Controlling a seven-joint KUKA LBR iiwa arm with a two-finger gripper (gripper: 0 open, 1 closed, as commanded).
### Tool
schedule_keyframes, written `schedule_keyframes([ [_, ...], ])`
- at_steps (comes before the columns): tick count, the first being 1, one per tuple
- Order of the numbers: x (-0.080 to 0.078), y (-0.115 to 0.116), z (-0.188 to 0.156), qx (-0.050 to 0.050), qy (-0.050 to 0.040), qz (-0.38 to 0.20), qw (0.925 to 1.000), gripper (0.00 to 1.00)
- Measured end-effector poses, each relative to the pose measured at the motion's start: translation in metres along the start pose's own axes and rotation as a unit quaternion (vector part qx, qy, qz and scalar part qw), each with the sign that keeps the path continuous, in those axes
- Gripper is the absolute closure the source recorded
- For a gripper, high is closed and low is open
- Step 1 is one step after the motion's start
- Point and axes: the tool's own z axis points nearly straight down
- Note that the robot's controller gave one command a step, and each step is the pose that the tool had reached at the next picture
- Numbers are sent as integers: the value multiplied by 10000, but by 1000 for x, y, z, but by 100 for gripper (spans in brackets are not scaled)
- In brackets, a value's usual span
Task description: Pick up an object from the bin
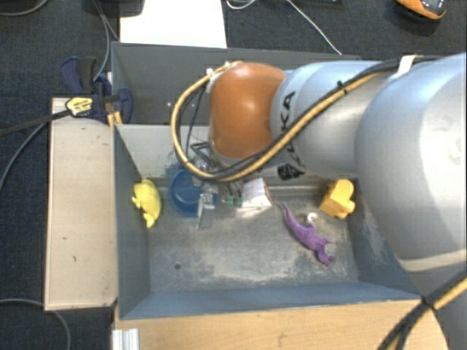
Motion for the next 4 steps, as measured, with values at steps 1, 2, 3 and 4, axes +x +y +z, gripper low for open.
schedule_keyframes([
  [1,4,-25,24,-5,-23,185,9998,0],
  [2,0,-21,52,-1,-13,-142,9999,0],
  [3,5,-12,61,-4,-11,409,9992,0],
  [4,11,-8,61,4,8,1255,9921,100],
])
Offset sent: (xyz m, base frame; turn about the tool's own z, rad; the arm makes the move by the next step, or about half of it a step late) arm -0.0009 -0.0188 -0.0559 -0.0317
